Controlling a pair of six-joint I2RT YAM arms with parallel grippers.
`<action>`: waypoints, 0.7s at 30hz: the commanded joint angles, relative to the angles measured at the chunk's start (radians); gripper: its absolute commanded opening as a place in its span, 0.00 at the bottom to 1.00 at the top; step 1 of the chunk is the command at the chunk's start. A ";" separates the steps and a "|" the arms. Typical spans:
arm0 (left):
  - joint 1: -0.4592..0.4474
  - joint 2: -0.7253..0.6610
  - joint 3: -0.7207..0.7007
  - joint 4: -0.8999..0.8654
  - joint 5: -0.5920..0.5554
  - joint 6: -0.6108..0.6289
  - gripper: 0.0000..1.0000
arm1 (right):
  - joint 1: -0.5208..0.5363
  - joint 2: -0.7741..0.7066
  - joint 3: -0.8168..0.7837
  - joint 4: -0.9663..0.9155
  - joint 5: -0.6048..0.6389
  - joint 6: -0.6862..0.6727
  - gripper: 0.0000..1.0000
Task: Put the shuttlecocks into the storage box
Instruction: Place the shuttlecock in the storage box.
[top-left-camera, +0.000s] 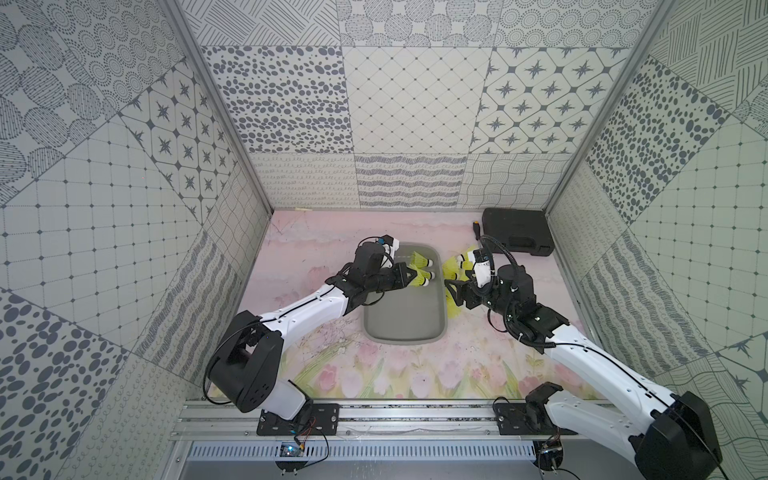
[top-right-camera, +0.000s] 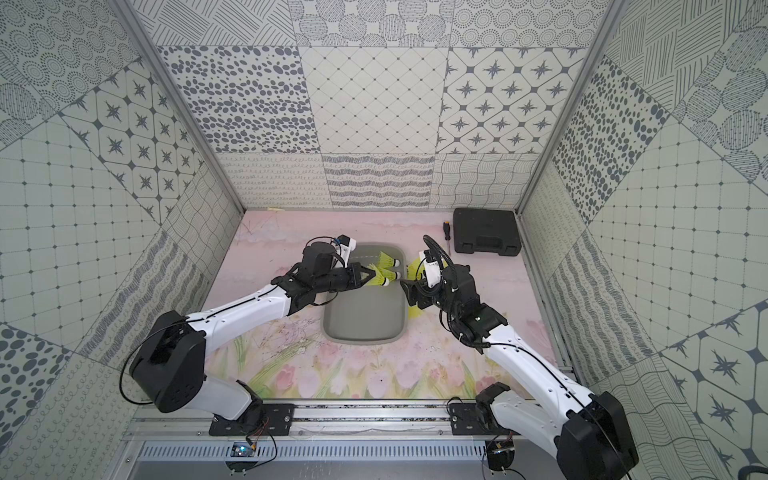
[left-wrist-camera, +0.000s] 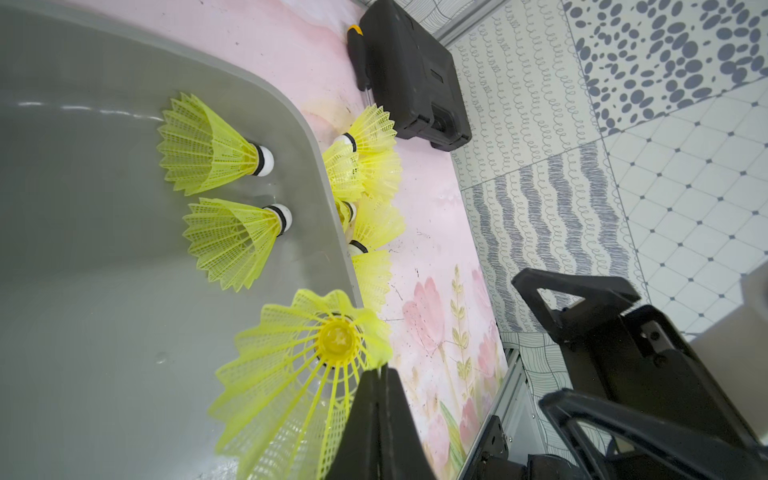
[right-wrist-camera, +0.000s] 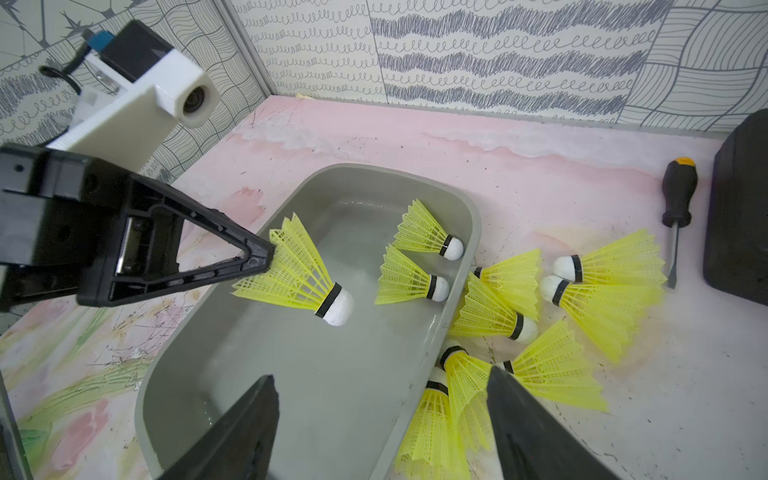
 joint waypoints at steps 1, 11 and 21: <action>-0.029 0.020 -0.015 0.116 -0.135 -0.202 0.00 | 0.006 -0.007 -0.009 0.046 0.016 0.015 0.83; -0.047 0.085 -0.083 0.210 -0.162 -0.352 0.00 | 0.006 0.010 -0.017 0.040 0.009 0.019 0.83; -0.050 0.190 -0.121 0.345 -0.138 -0.478 0.00 | 0.006 0.032 -0.017 0.033 -0.002 0.013 0.83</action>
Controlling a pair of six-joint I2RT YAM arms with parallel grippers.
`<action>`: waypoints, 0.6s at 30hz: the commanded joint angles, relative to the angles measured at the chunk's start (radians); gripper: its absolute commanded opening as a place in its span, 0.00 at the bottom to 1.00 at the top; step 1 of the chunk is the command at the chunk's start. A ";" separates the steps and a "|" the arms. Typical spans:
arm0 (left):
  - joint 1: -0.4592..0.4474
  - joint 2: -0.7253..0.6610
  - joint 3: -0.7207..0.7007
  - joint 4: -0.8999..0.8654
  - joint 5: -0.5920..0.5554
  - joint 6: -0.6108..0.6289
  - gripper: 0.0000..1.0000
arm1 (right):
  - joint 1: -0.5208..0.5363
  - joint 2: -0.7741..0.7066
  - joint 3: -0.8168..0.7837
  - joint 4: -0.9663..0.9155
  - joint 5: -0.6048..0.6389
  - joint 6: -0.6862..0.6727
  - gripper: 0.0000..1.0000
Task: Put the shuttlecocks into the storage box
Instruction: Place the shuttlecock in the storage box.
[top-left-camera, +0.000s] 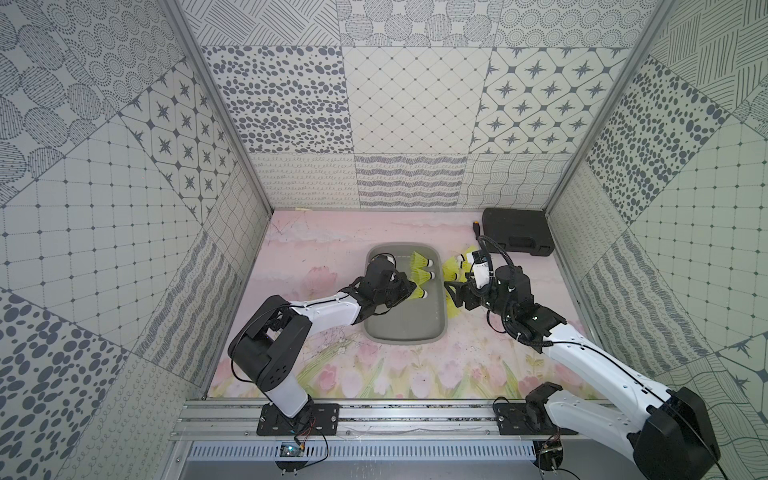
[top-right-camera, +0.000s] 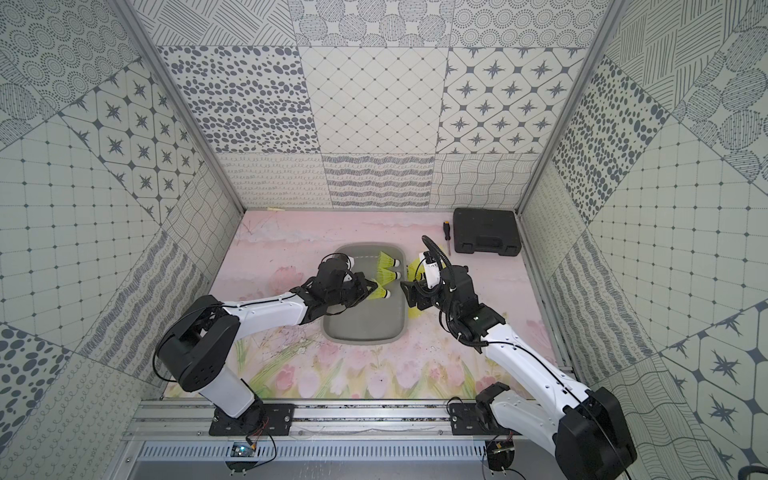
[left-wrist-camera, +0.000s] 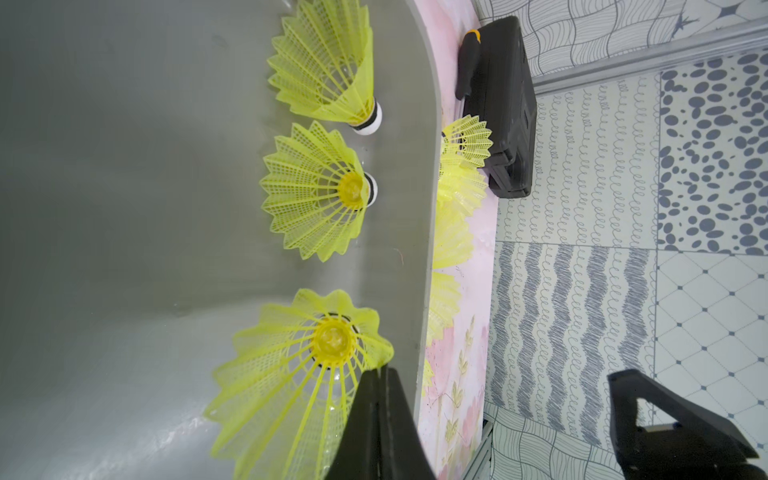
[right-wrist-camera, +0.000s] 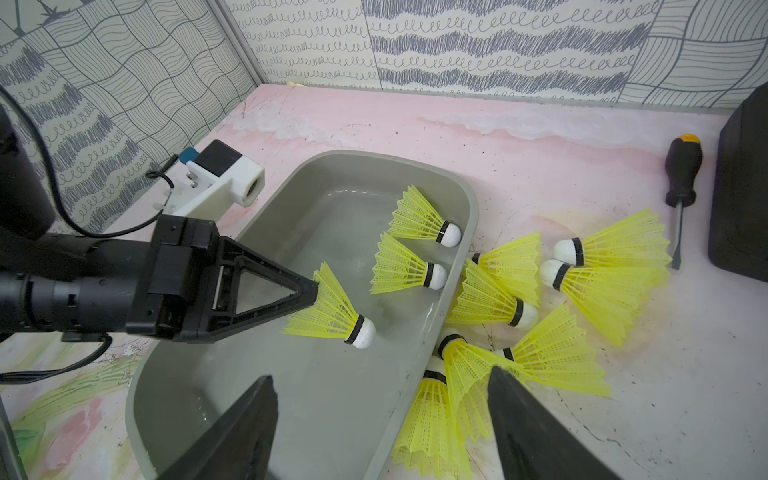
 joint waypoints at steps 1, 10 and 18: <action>-0.005 0.044 -0.006 0.147 -0.009 -0.120 0.00 | 0.006 0.011 -0.008 0.033 -0.004 0.000 0.83; -0.013 0.095 -0.011 0.178 -0.014 -0.161 0.00 | 0.005 0.017 -0.008 0.027 -0.003 -0.005 0.83; -0.014 0.135 0.003 0.182 -0.003 -0.170 0.00 | 0.005 0.015 -0.006 0.013 0.004 -0.014 0.84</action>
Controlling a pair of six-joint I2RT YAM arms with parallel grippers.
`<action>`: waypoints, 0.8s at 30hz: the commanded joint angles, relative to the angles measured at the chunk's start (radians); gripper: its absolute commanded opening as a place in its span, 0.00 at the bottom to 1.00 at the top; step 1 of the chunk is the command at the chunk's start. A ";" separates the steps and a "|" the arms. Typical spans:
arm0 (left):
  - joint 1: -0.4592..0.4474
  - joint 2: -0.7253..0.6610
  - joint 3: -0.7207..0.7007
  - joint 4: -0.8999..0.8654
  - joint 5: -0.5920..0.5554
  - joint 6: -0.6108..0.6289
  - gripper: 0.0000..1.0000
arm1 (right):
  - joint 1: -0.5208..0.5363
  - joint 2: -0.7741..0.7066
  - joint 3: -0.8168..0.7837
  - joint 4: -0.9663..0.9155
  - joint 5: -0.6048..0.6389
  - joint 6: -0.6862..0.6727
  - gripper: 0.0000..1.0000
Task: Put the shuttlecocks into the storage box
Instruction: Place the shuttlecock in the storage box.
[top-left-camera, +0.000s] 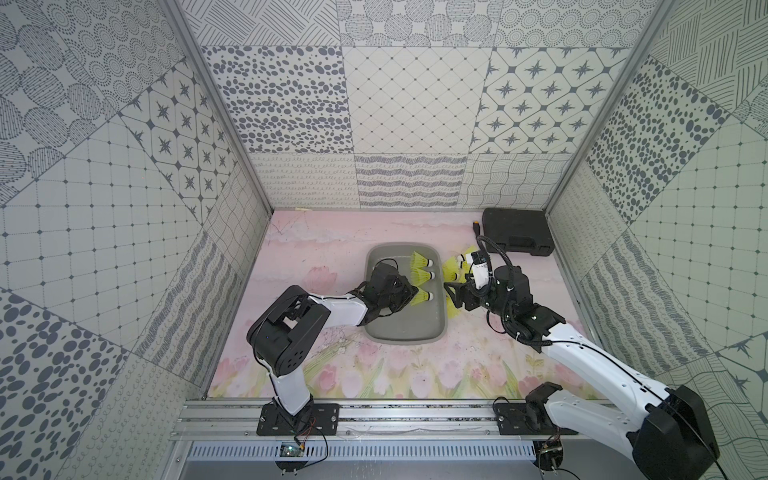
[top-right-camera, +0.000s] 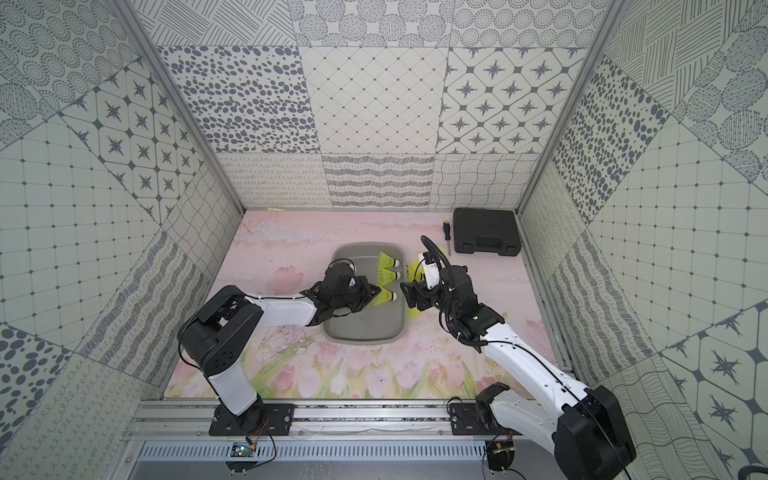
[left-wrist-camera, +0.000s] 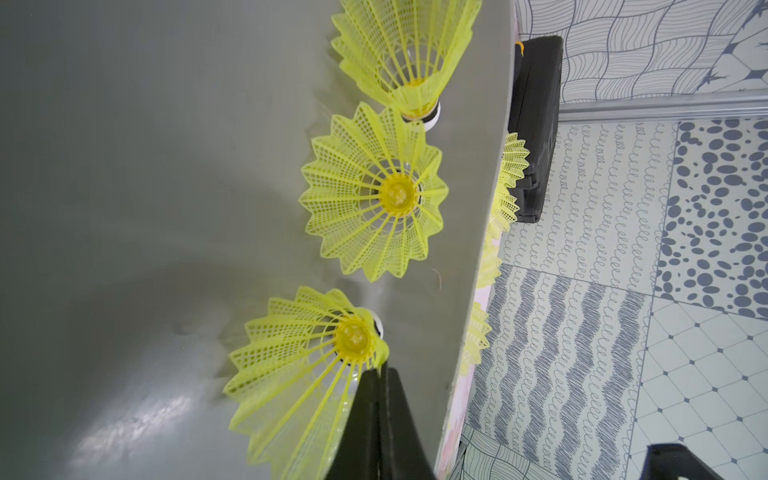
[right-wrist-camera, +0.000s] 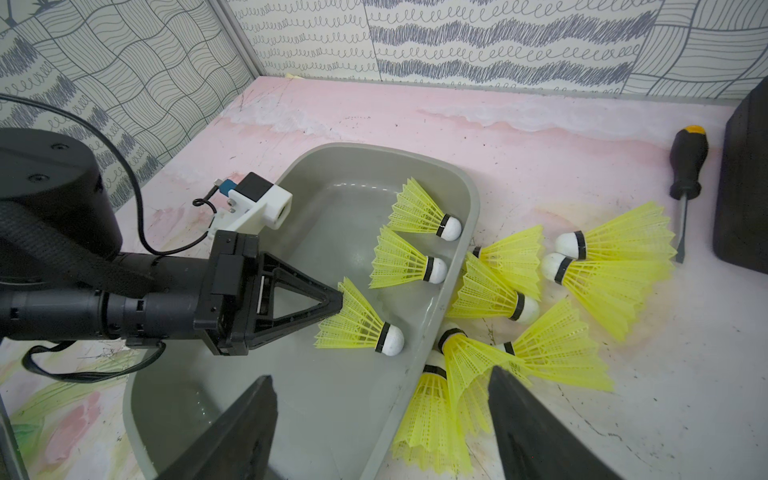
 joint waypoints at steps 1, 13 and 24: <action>-0.003 0.021 0.019 0.056 -0.002 -0.021 0.00 | 0.006 0.011 -0.006 0.022 0.005 -0.012 0.84; -0.003 0.051 0.059 0.009 0.002 0.008 0.00 | 0.005 0.010 -0.013 0.015 0.012 -0.018 0.85; -0.001 0.067 0.090 -0.016 0.001 0.035 0.00 | 0.005 0.010 -0.012 0.000 0.019 -0.023 0.85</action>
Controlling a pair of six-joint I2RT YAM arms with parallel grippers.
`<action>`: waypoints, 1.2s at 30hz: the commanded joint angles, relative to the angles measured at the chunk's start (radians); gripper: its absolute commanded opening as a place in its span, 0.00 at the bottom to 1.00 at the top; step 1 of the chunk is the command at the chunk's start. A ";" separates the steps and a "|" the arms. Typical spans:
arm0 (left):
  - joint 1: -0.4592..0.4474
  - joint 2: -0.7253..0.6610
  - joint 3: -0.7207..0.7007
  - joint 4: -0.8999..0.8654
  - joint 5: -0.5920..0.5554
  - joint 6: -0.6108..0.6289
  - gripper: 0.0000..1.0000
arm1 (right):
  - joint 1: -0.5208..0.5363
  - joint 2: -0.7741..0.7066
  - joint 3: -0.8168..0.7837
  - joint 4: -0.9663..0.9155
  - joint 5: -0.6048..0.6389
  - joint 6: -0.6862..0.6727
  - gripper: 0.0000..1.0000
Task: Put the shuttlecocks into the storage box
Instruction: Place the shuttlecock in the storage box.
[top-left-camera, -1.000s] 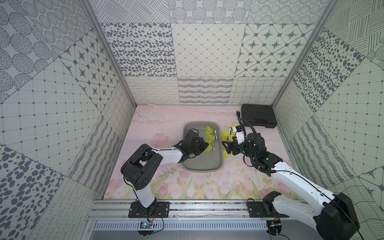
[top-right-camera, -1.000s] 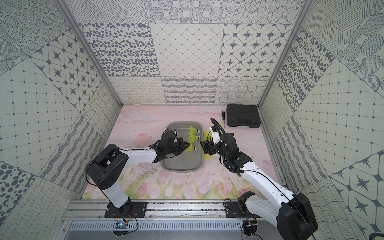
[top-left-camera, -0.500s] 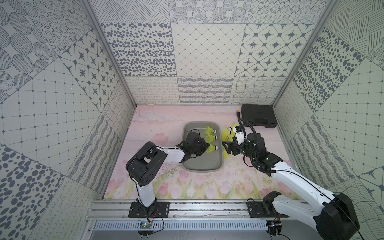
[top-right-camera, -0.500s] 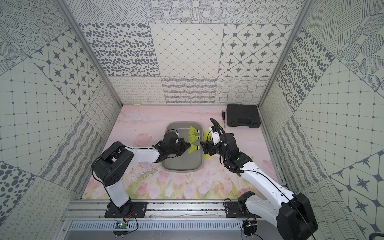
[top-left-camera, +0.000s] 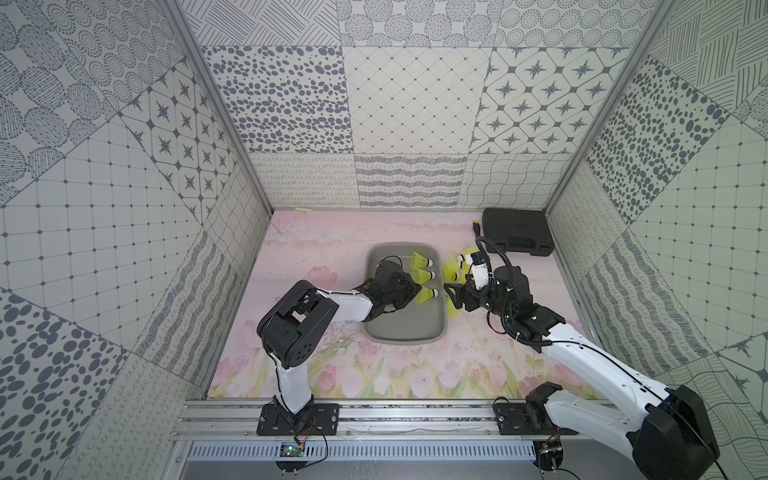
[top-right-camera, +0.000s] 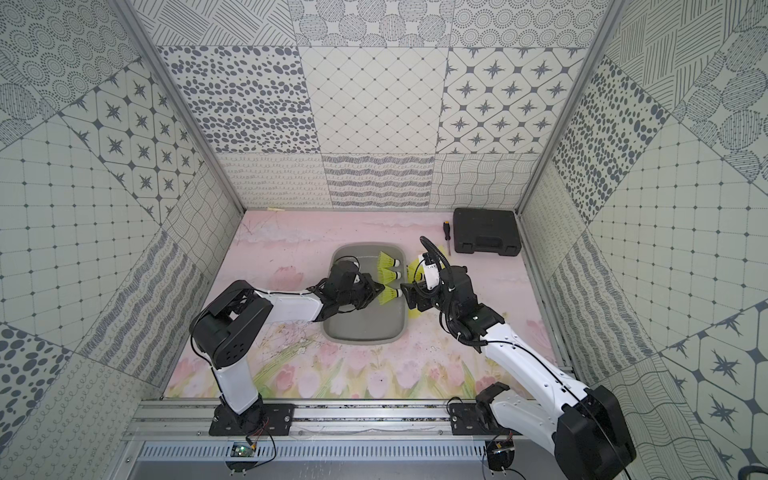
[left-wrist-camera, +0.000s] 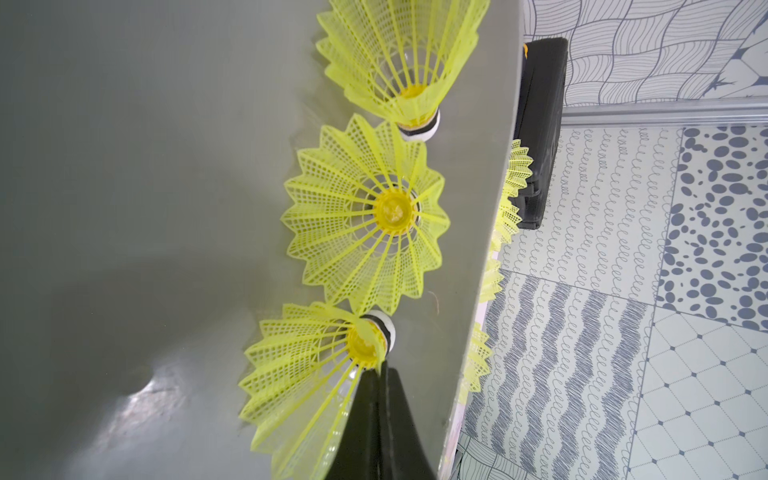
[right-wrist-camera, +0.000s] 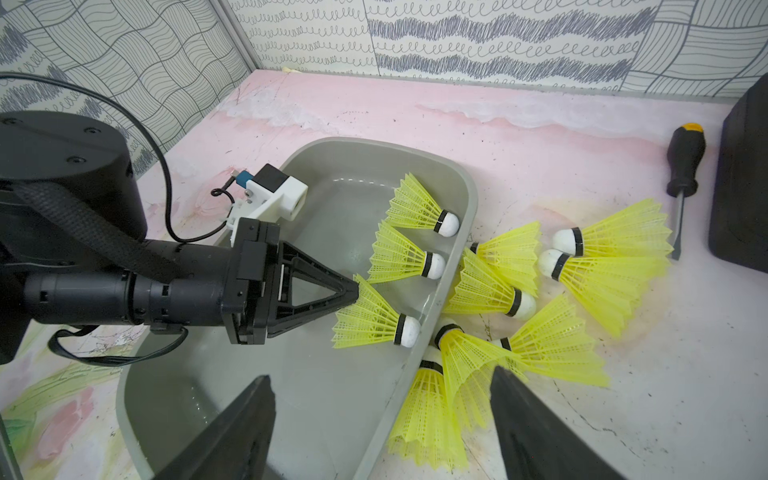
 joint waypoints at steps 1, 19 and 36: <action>0.001 0.004 0.023 -0.019 -0.004 0.043 0.00 | 0.006 0.009 -0.011 0.010 0.014 -0.010 0.85; 0.012 0.027 0.033 -0.032 0.004 0.057 0.07 | 0.004 0.007 -0.006 -0.014 0.030 -0.023 0.86; 0.015 0.034 0.055 -0.055 0.007 0.079 0.22 | 0.004 0.004 -0.007 -0.022 0.039 -0.028 0.86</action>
